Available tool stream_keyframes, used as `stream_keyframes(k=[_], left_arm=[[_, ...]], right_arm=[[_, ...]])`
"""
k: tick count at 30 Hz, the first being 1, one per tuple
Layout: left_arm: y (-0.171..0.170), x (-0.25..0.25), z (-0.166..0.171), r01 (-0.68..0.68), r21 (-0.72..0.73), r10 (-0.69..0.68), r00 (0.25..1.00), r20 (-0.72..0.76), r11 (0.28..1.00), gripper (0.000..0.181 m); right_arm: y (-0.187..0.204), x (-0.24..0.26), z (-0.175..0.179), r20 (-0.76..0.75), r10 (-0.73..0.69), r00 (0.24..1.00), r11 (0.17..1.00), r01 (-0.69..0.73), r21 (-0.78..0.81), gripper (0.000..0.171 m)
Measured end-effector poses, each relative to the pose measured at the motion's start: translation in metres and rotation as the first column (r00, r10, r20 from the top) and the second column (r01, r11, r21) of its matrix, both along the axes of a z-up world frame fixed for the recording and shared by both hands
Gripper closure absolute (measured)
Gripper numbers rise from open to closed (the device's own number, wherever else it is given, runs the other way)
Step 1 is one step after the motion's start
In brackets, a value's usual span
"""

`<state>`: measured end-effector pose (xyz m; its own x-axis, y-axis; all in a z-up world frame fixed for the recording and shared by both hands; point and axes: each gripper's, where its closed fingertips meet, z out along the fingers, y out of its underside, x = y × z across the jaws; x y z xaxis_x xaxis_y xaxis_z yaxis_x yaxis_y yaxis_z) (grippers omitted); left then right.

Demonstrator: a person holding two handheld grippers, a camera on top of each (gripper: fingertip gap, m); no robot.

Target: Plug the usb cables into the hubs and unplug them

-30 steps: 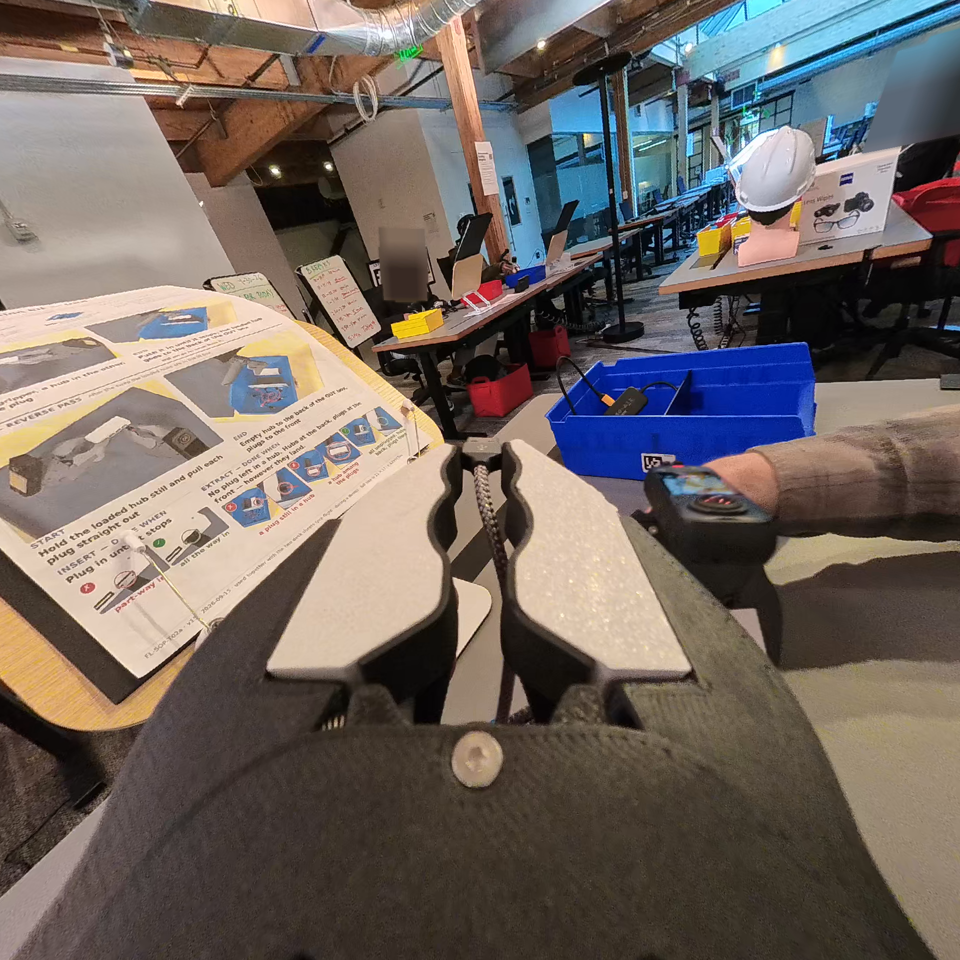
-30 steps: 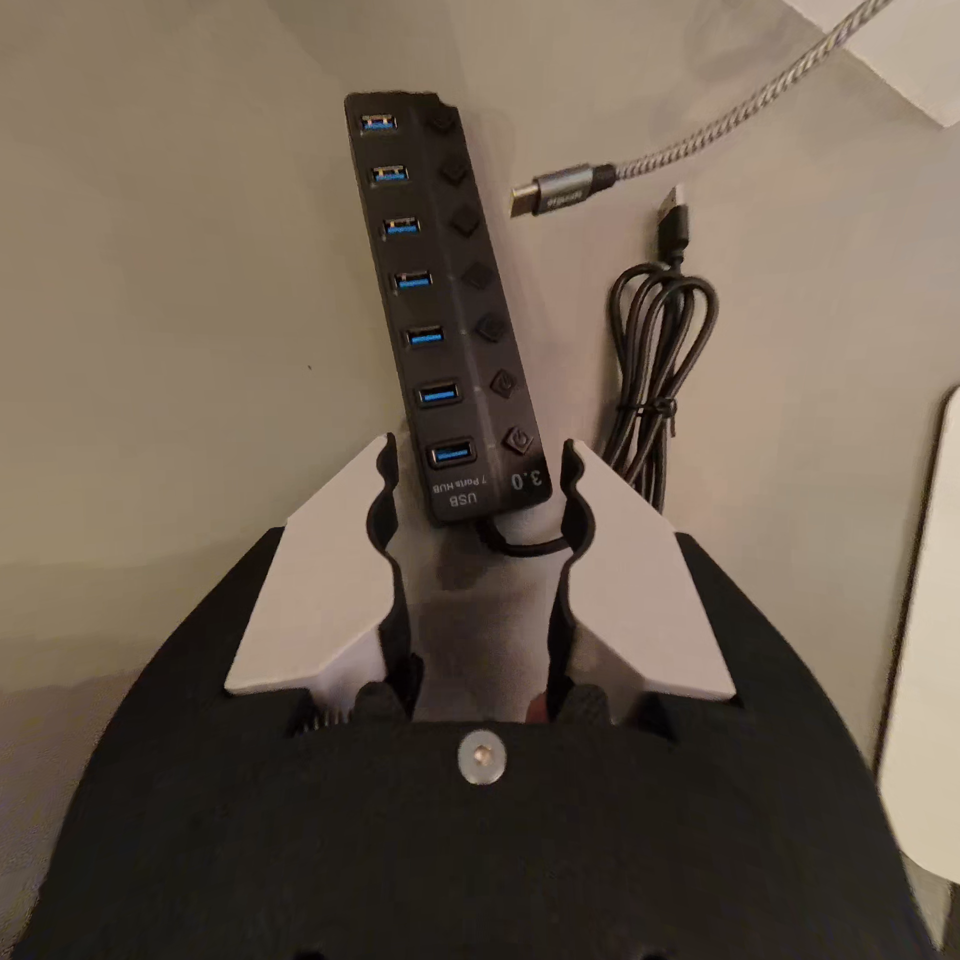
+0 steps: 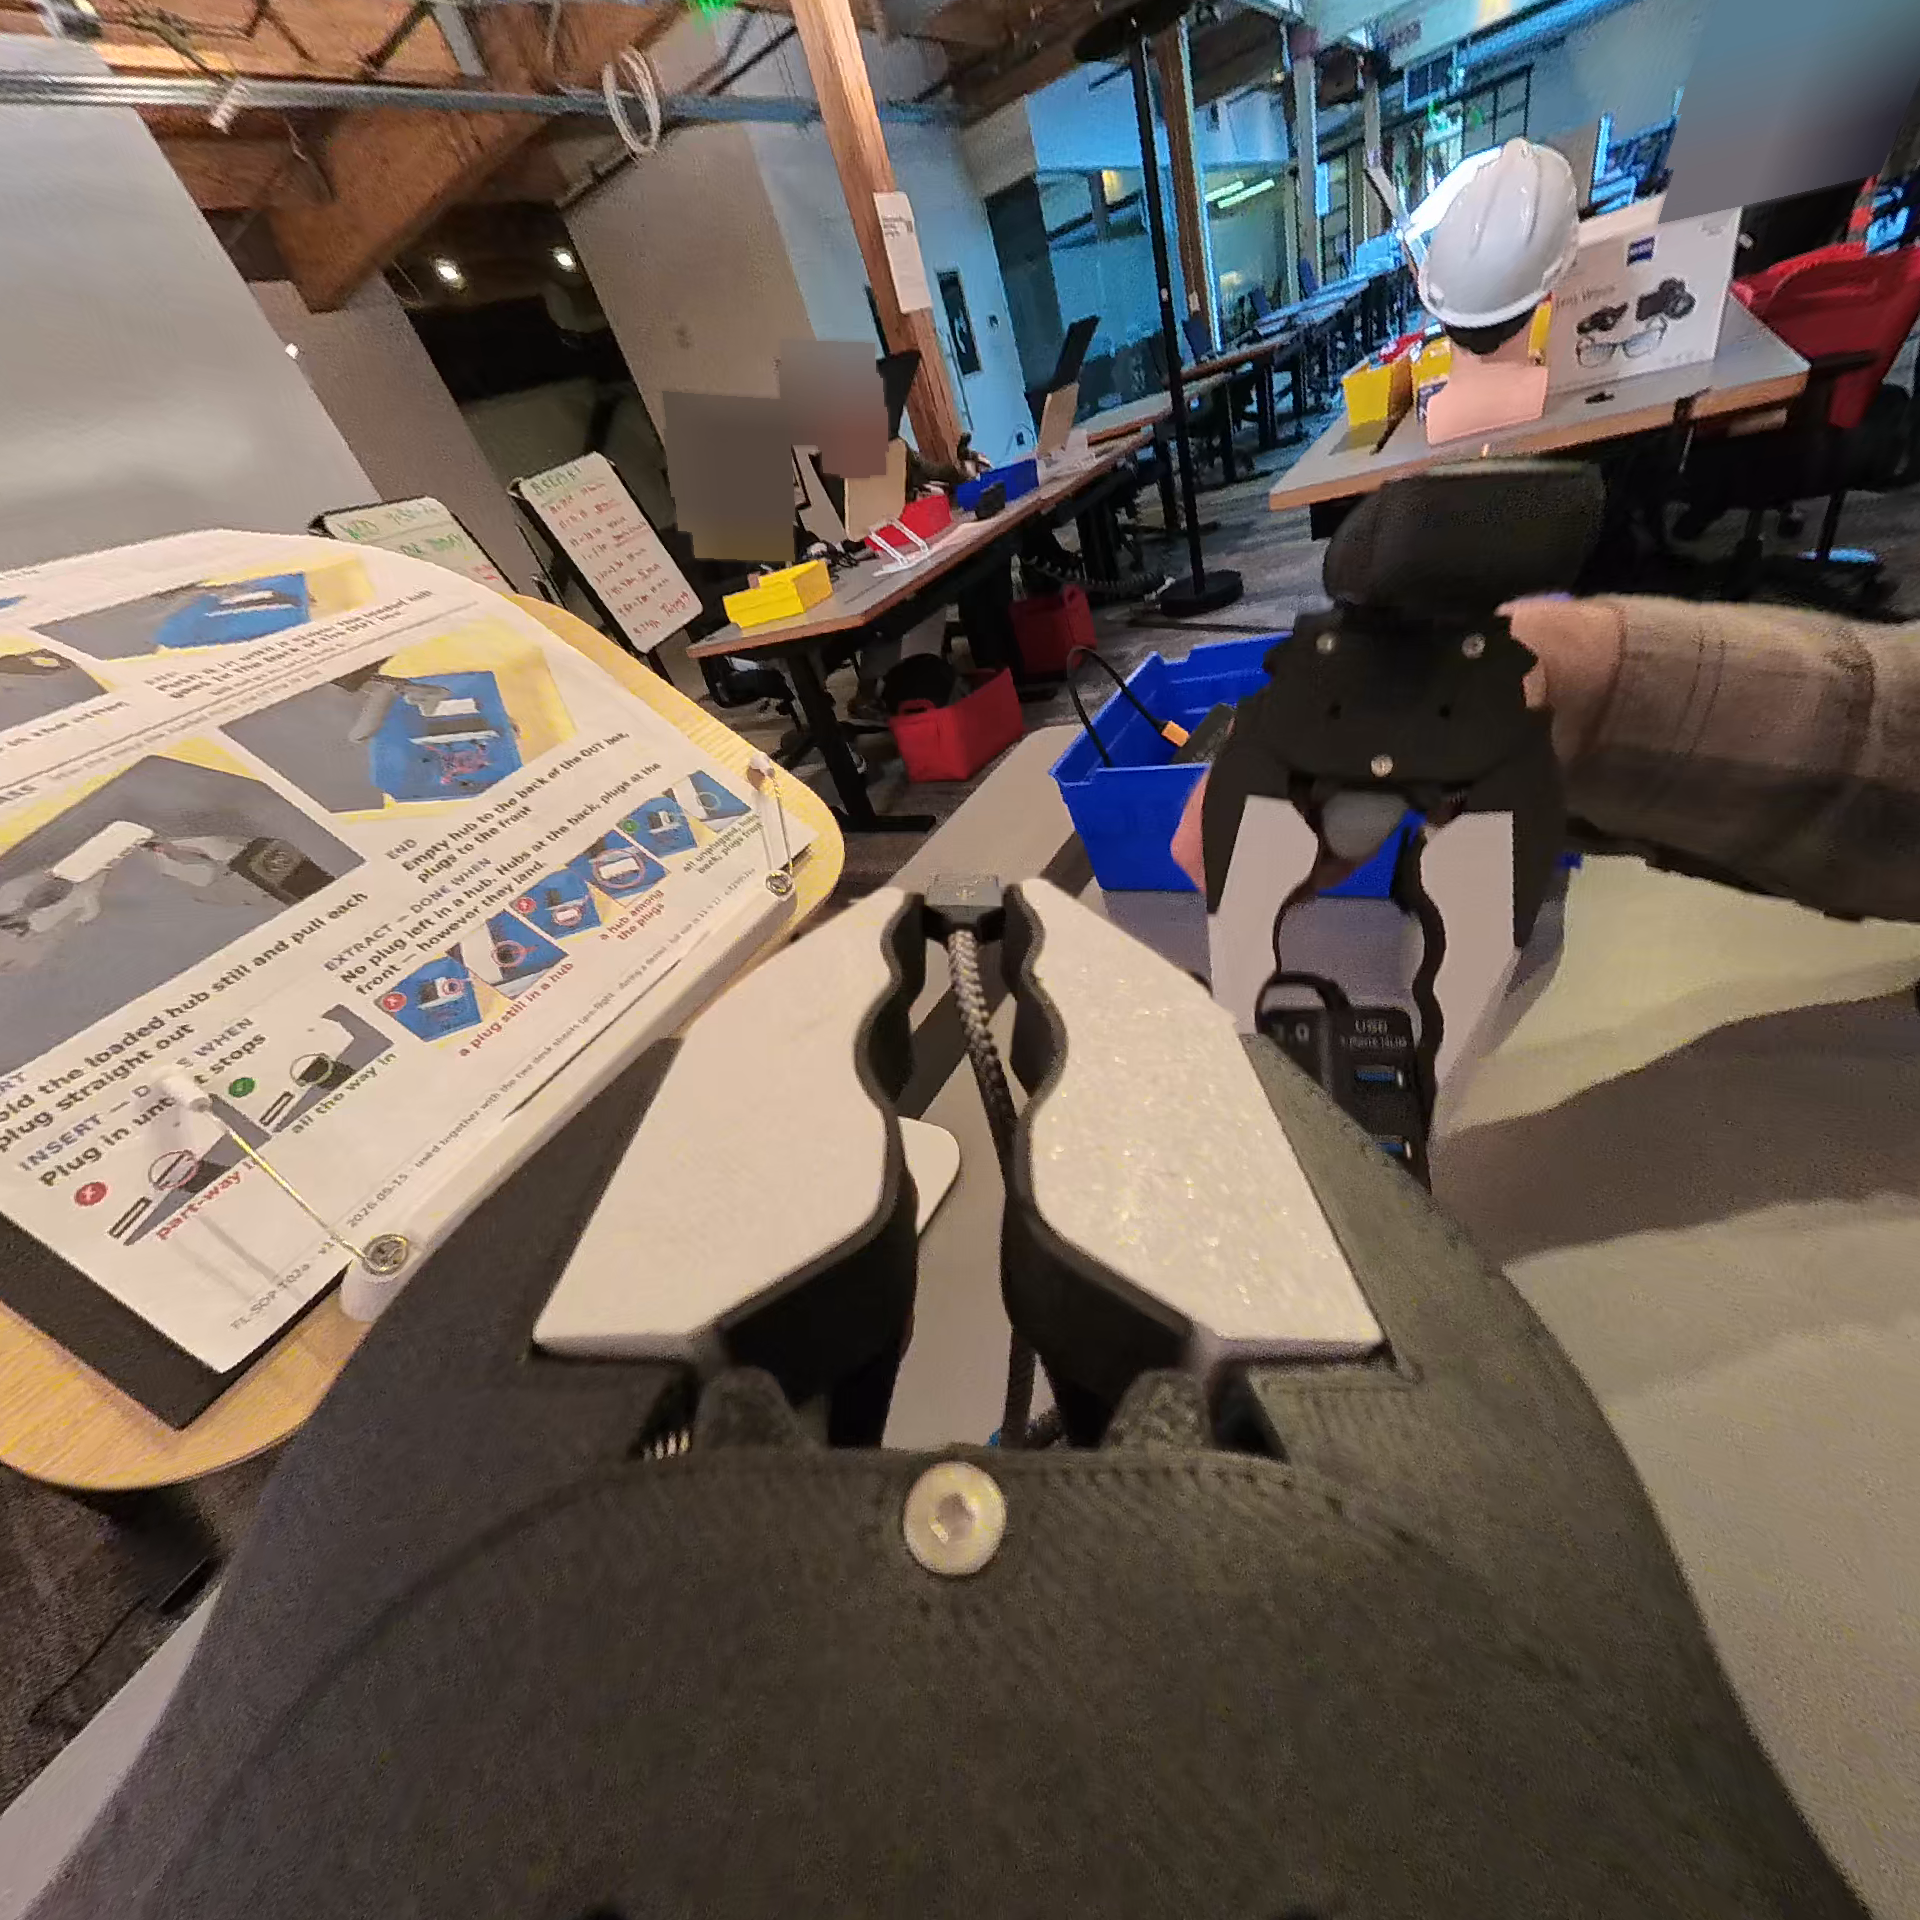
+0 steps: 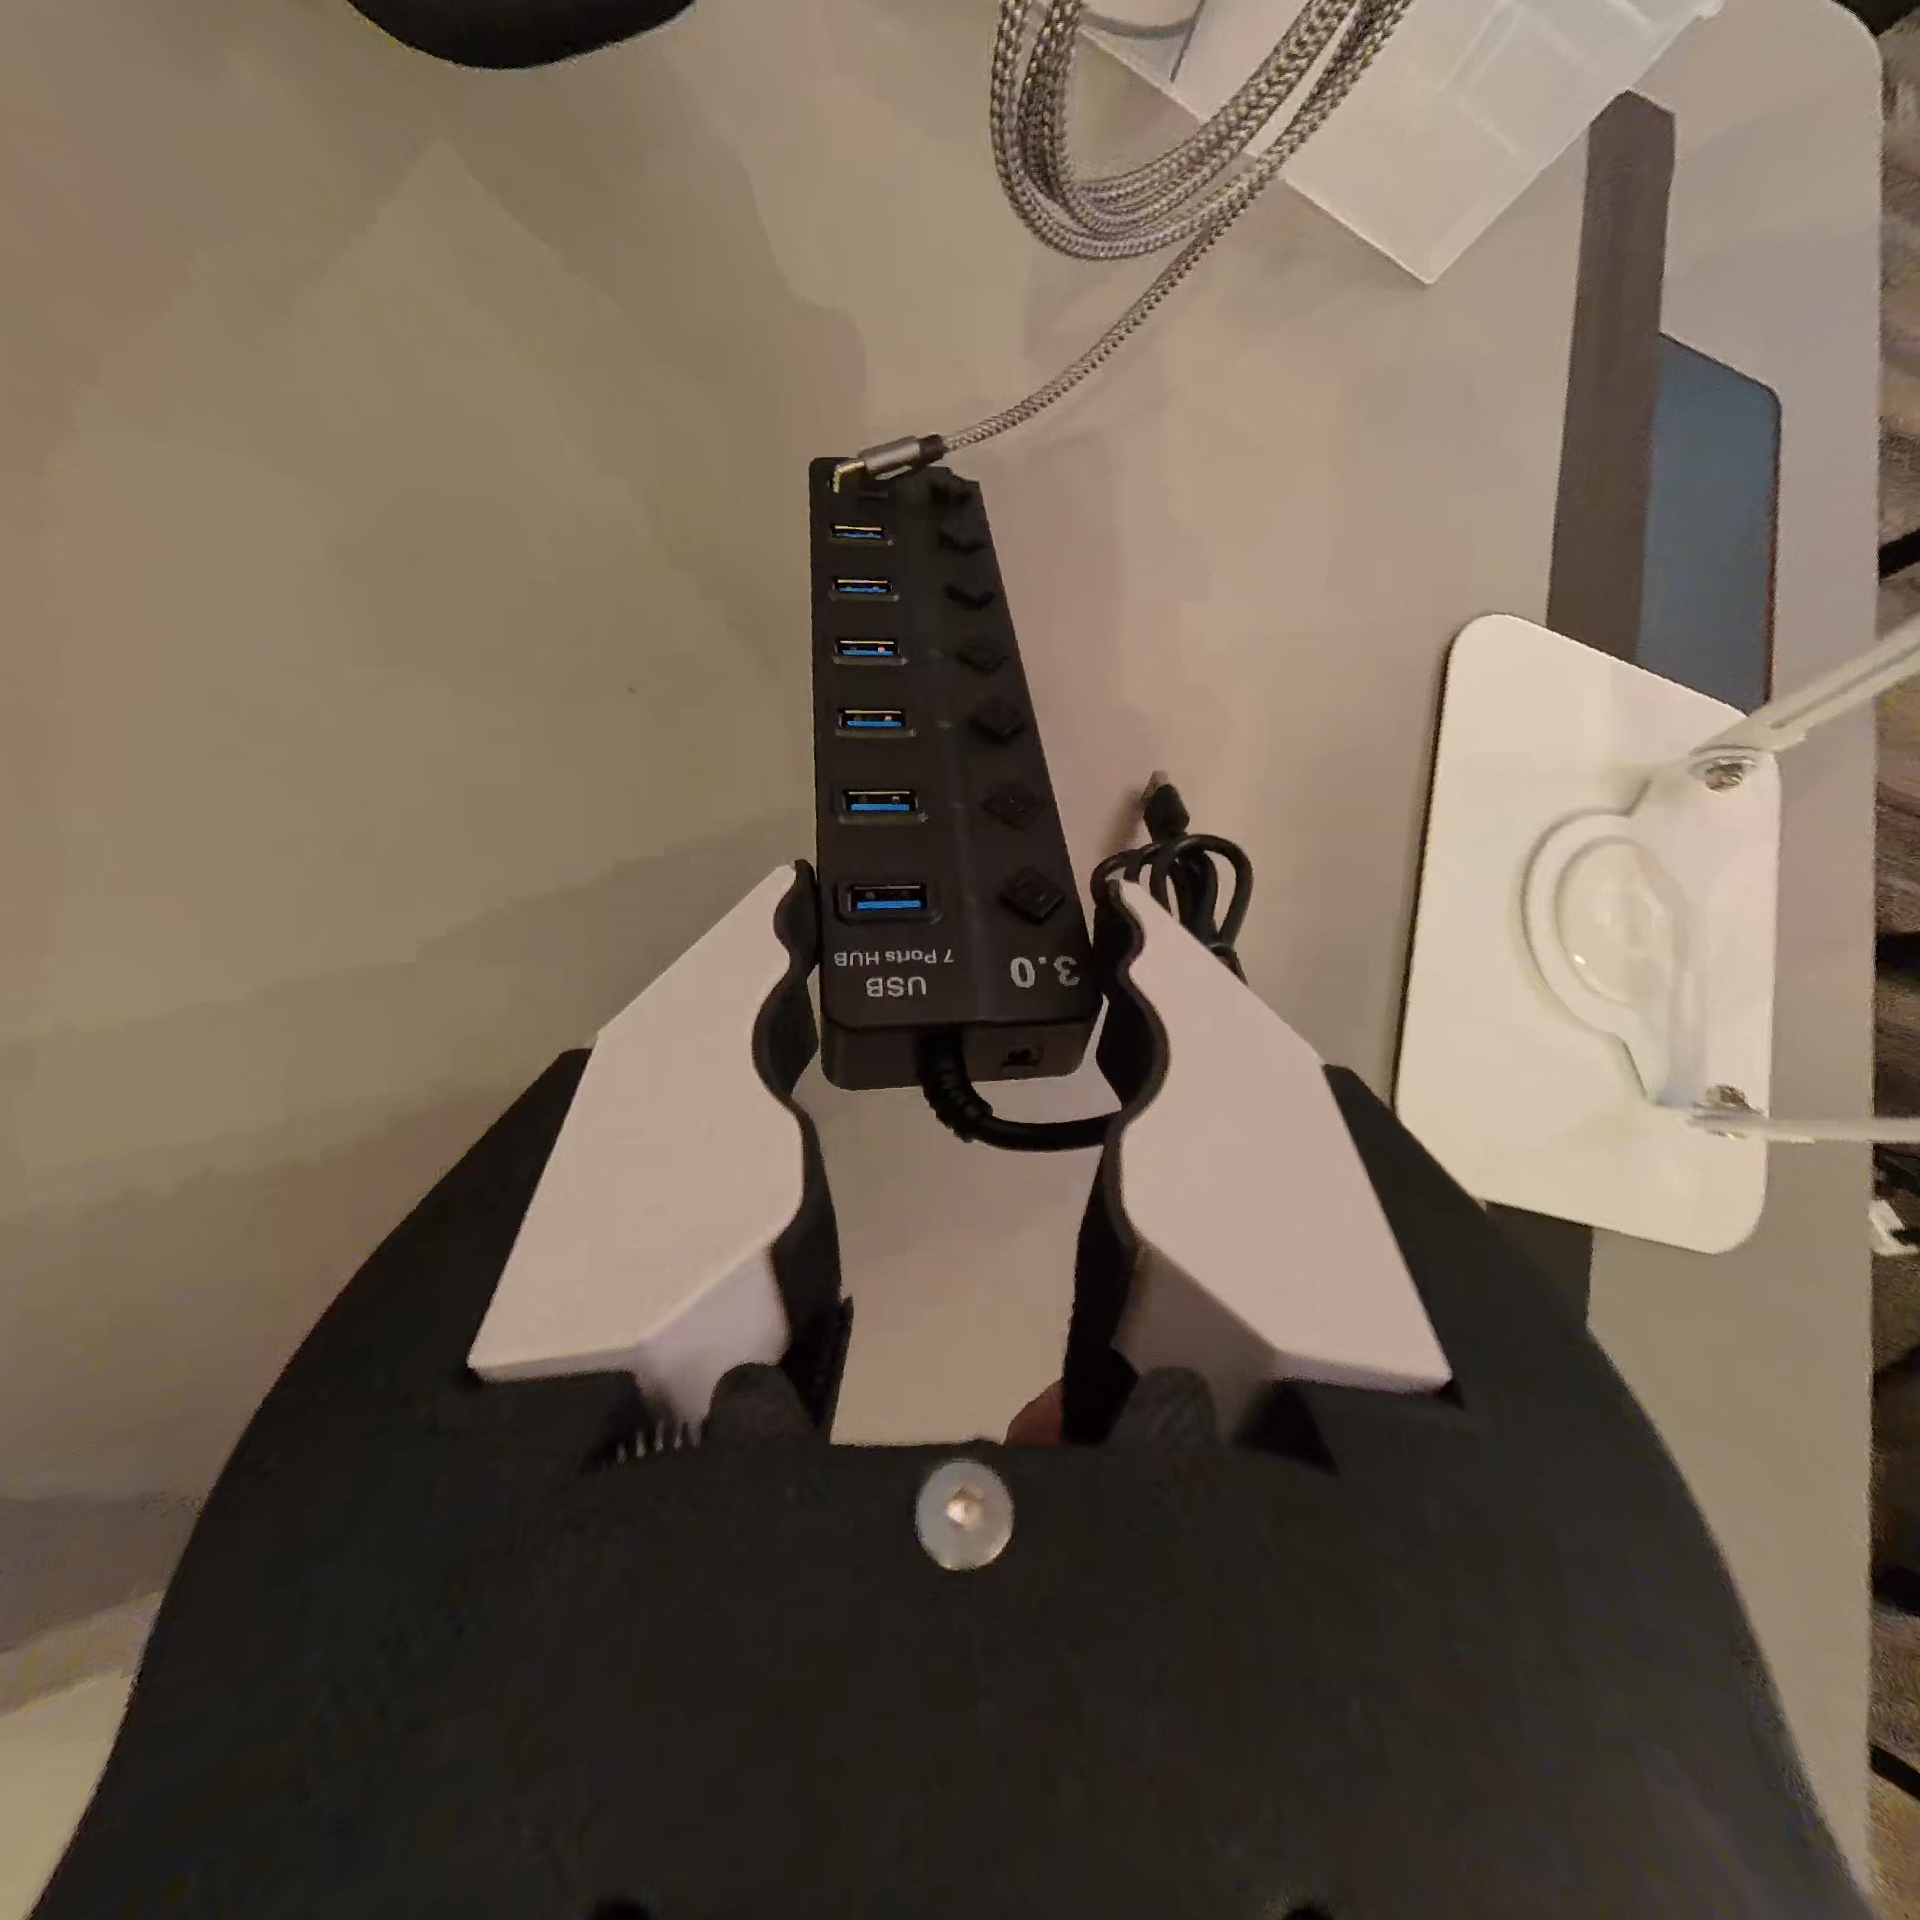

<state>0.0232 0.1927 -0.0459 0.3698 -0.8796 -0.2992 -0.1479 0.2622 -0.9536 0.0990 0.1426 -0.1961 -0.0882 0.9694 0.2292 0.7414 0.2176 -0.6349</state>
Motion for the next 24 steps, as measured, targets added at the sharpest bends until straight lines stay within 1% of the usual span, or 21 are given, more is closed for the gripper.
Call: stream_keyframes(k=[6,10,13,15,17,20,24], left_arm=[[-0.005,0.010,-0.012,0.038,-0.014,-0.038,0.998,-0.045,0.999,0.167],[-0.009,0.018,-0.021,0.061,-0.028,-0.063,0.996,-0.061,0.998,0.167],[-0.011,0.024,-0.027,0.074,-0.034,-0.076,0.994,-0.073,0.997,0.167],[-0.013,0.028,-0.031,0.086,-0.039,-0.089,0.993,-0.079,0.996,0.167],[-0.015,0.031,-0.034,0.093,-0.039,-0.096,0.992,-0.087,0.995,0.167],[-0.018,0.034,-0.035,0.104,-0.038,-0.107,0.990,-0.092,0.994,0.167],[-0.023,0.036,-0.037,0.120,-0.041,-0.124,0.987,-0.100,0.992,0.167]], right_arm=[[-0.001,0.027,0.015,0.118,-0.040,0.992,0.998,0.035,0.046,0.120],[-0.005,0.049,0.024,0.226,-0.075,0.971,0.996,0.063,0.061,0.120],[-0.007,0.066,0.032,0.339,-0.109,0.935,0.993,0.084,0.086,0.120],[-0.009,0.078,0.037,0.423,-0.128,0.897,0.990,0.092,0.104,0.120],[-0.012,0.084,0.043,0.476,-0.133,0.869,0.990,0.090,0.113,0.121],[-0.014,0.086,0.052,0.475,-0.126,0.871,0.991,0.092,0.095,0.121],[-0.012,0.087,0.056,0.392,-0.136,0.910,0.990,0.113,0.082,0.121]])
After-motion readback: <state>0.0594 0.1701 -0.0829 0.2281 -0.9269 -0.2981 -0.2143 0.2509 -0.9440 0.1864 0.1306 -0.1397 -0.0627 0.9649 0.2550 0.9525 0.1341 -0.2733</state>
